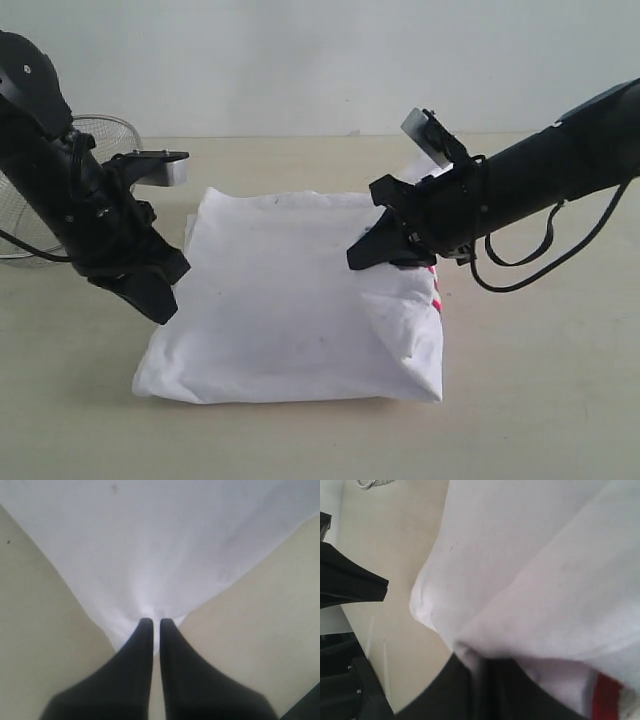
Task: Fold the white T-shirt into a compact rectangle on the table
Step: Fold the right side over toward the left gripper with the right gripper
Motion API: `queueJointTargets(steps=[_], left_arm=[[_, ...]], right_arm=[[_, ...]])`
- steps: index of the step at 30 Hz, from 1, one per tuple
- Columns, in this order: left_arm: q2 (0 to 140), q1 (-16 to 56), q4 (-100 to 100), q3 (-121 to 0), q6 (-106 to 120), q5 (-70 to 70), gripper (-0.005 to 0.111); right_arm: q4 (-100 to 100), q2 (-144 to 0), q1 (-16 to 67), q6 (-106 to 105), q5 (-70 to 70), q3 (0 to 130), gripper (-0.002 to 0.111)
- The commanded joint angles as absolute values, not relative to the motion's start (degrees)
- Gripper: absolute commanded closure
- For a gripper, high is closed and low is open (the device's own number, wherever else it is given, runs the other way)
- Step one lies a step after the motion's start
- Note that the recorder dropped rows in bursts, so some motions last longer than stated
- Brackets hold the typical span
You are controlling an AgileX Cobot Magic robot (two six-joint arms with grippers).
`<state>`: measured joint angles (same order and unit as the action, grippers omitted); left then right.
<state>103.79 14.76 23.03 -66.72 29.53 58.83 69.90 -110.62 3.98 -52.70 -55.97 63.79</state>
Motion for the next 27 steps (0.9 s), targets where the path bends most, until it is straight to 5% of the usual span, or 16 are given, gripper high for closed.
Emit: queueJointTargets(steps=[1,27], left_arm=[[103.3,15.1,21.4,-66.4,27.8,58.4,0.102],[102.4,15.1,9.9,-66.4,15.5,54.9,0.102]], right_arm=[[70.8,-109.8,6.0,-52.9,-56.0,64.1,0.109],[70.6,-113.2,14.1,-48.5,-57.8,76.8,0.109]])
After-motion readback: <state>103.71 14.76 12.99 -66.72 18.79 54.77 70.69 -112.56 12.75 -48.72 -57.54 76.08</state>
